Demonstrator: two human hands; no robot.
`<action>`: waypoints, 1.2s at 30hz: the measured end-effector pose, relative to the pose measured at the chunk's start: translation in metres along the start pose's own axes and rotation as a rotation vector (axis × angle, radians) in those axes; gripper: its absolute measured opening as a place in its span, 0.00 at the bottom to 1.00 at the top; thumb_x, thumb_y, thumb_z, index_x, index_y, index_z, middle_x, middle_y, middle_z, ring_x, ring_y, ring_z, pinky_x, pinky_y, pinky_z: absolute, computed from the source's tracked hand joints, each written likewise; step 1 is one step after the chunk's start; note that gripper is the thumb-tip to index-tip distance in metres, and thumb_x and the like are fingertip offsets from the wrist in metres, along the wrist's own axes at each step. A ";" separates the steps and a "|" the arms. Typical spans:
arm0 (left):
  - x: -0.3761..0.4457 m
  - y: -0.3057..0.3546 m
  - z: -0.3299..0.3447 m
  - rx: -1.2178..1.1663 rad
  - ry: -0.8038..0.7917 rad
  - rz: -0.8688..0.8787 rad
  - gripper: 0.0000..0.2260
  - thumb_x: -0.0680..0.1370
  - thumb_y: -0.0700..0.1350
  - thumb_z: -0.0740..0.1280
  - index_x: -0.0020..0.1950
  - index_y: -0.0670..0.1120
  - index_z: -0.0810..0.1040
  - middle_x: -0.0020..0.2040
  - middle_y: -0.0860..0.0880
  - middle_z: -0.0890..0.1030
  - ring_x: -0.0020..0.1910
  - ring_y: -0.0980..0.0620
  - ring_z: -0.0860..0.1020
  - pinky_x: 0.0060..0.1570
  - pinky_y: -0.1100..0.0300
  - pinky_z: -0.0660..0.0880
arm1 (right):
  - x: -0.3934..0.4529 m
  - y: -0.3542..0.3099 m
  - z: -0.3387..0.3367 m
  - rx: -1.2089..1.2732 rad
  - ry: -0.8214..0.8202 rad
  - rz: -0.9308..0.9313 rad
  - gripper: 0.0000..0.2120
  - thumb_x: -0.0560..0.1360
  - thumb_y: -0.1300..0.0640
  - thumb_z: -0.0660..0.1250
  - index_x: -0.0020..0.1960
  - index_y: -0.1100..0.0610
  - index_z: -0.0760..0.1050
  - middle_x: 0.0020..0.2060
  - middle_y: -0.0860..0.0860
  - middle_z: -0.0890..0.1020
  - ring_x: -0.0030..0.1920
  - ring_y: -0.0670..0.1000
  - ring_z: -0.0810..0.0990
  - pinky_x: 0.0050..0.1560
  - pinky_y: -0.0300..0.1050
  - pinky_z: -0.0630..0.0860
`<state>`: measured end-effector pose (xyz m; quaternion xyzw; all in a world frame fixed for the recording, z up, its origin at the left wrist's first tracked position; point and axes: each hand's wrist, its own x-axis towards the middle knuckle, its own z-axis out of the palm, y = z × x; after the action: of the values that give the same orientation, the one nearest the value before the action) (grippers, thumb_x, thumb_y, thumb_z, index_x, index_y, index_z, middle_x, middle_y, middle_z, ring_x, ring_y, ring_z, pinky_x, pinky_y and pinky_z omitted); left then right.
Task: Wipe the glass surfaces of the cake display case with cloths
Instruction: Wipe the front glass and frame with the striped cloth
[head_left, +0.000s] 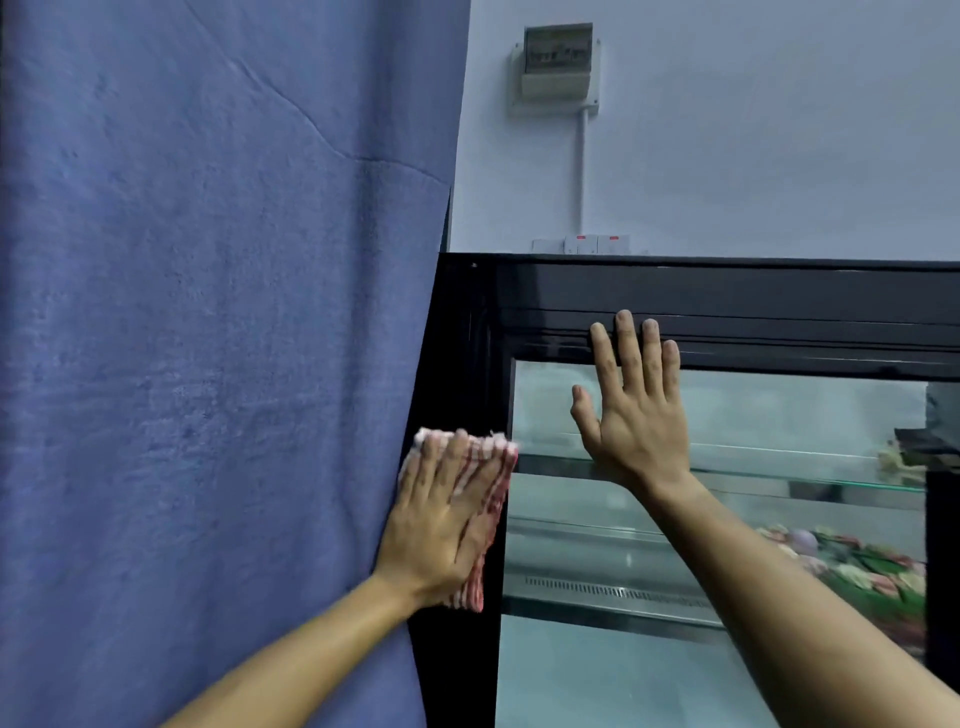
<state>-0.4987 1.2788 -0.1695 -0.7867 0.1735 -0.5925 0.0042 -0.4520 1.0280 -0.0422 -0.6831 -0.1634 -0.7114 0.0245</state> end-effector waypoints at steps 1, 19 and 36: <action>-0.025 0.004 0.004 -0.006 -0.032 0.022 0.30 0.83 0.55 0.56 0.85 0.53 0.56 0.86 0.43 0.50 0.84 0.36 0.48 0.78 0.34 0.53 | 0.000 0.000 -0.001 0.002 0.002 -0.002 0.33 0.82 0.45 0.56 0.83 0.57 0.56 0.83 0.60 0.55 0.83 0.64 0.51 0.80 0.66 0.53; 0.061 0.011 -0.003 0.018 0.113 -0.084 0.33 0.81 0.56 0.57 0.85 0.48 0.54 0.85 0.39 0.50 0.84 0.36 0.45 0.82 0.38 0.47 | -0.002 0.000 0.001 0.007 -0.041 -0.008 0.34 0.83 0.43 0.53 0.84 0.57 0.54 0.83 0.61 0.54 0.83 0.65 0.50 0.82 0.64 0.47; -0.020 0.027 0.016 -0.012 0.001 -0.137 0.25 0.86 0.58 0.49 0.83 0.54 0.61 0.84 0.40 0.55 0.84 0.35 0.50 0.82 0.38 0.49 | 0.000 -0.007 -0.009 0.072 -0.126 0.039 0.34 0.84 0.45 0.53 0.85 0.57 0.49 0.83 0.62 0.50 0.82 0.66 0.47 0.82 0.62 0.41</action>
<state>-0.4957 1.2552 -0.1985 -0.7964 0.1226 -0.5908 -0.0411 -0.4624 1.0320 -0.0432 -0.7284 -0.1766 -0.6599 0.0525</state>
